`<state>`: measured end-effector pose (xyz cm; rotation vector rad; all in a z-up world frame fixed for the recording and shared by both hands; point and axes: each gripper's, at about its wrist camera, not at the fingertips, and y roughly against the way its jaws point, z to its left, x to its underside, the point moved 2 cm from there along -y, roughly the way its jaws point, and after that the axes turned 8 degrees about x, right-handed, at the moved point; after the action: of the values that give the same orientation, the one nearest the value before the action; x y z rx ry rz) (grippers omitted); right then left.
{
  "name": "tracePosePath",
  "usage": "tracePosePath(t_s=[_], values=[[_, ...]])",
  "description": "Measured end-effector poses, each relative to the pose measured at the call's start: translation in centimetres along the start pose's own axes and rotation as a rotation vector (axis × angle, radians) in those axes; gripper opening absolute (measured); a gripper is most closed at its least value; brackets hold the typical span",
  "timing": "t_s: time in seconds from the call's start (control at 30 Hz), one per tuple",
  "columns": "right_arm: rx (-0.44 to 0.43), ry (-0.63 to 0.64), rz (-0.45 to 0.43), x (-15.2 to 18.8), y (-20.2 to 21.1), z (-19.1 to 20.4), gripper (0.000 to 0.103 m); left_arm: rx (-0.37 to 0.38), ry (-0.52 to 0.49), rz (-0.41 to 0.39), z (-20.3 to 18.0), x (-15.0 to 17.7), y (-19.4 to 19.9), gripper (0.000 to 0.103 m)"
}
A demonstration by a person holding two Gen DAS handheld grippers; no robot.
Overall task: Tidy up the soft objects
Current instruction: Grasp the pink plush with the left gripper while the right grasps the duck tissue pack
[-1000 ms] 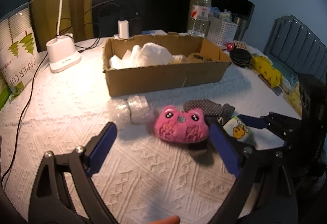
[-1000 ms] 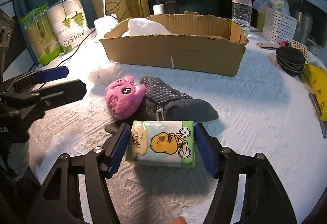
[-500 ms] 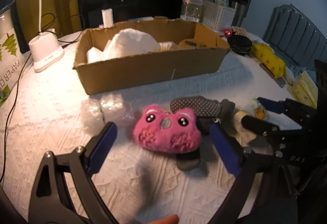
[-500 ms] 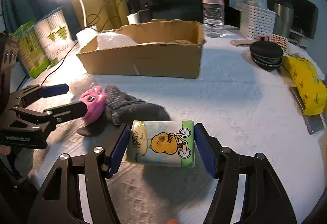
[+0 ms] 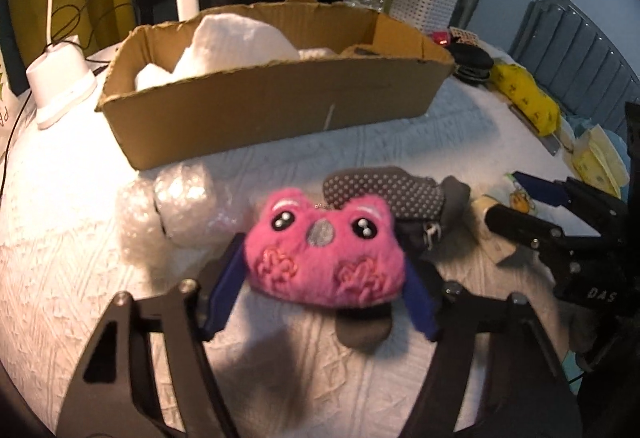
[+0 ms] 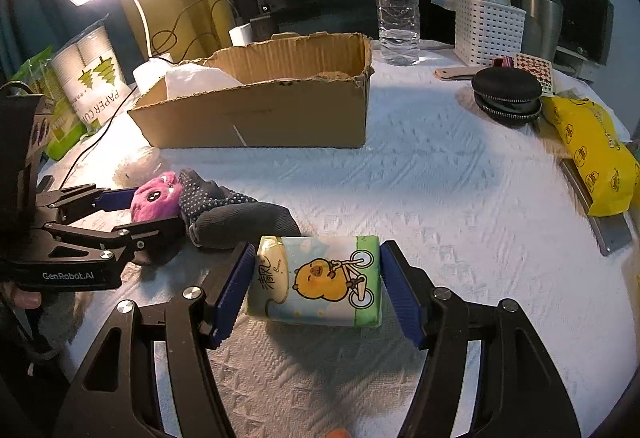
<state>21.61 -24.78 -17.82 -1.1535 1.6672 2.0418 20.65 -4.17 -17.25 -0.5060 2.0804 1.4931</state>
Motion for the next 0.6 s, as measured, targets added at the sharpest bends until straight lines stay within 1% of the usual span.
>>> tracePosePath(t_s=[0.07,0.2,0.27,0.37,0.47,0.6], values=[[0.007,0.003,0.001,0.0,0.0,0.1,0.068,0.005,-0.004,-0.004,0.0,0.1,0.2,0.068],[0.023,0.016,0.017,0.2,-0.4,0.4,0.07,0.015,-0.013,-0.023,-0.2,0.2,0.9,0.067],[0.042,0.033,0.043,0.4,-0.8,0.7,0.069,0.02,-0.02,-0.038,-0.3,0.1,1.5,0.067],[0.051,0.058,0.052,0.6,-0.8,1.2,0.069,0.026,-0.024,-0.057,-0.4,0.1,2.3,0.067],[0.05,0.051,0.049,0.5,-0.4,1.5,0.069,0.029,-0.022,-0.078,-0.2,0.0,3.2,0.067],[0.052,0.053,0.024,0.0,0.7,1.8,0.069,0.034,-0.021,-0.108,0.0,-0.3,4.5,0.067]])
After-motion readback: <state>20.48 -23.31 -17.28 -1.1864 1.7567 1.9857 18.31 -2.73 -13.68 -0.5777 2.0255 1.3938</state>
